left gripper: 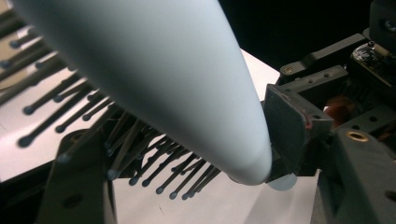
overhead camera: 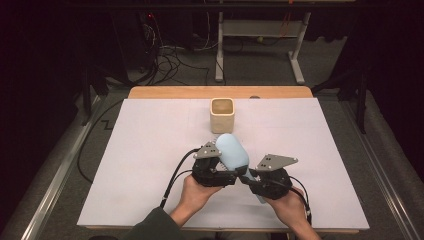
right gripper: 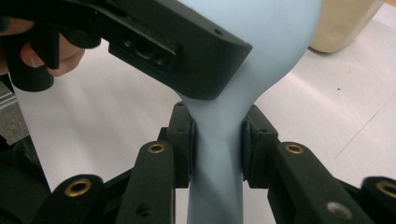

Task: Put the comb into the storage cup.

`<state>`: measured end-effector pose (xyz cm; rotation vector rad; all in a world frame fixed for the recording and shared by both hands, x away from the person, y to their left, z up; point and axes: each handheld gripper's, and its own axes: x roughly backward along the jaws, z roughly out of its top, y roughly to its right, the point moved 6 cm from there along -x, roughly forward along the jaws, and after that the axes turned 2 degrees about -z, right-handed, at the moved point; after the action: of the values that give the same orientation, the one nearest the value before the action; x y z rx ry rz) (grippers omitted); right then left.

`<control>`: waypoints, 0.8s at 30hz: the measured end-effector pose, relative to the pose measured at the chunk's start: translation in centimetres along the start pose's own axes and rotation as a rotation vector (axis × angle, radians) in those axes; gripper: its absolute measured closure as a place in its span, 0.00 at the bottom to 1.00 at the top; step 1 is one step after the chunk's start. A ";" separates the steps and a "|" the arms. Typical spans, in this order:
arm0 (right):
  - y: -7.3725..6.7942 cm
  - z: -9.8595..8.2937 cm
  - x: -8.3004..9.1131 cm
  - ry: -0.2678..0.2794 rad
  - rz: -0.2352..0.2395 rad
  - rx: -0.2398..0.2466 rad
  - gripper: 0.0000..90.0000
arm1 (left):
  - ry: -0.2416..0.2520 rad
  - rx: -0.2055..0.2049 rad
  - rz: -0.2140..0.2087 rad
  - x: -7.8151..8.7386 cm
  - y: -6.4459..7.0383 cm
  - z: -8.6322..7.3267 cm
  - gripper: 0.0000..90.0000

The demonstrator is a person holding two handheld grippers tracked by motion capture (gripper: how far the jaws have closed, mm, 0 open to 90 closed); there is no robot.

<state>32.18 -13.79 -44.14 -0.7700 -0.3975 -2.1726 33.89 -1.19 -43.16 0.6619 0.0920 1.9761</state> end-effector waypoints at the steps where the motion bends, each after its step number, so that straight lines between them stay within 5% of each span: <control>1: 0.0 0.0 0.0 -0.002 -0.001 0.001 0.78 | 0.002 0.000 0.001 0.0 0.1 0.0 0.41; 12: -0.1 0.1 -0.2 -0.006 0.008 0.019 0.78 | -0.001 0.006 -0.007 0.6 0.2 0.1 0.48; 18: -0.3 0.1 -0.1 -0.002 0.007 0.022 0.78 | 0.015 -0.032 0.007 0.7 0.7 0.0 0.49; 24: -0.4 0.1 -0.2 -0.007 0.009 0.023 0.78 | -0.004 -0.016 -0.014 0.9 0.6 0.0 0.51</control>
<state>31.96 -13.36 -44.17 -0.7653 -0.4215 -2.1537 33.06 -0.72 -42.55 0.6535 0.0783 1.9604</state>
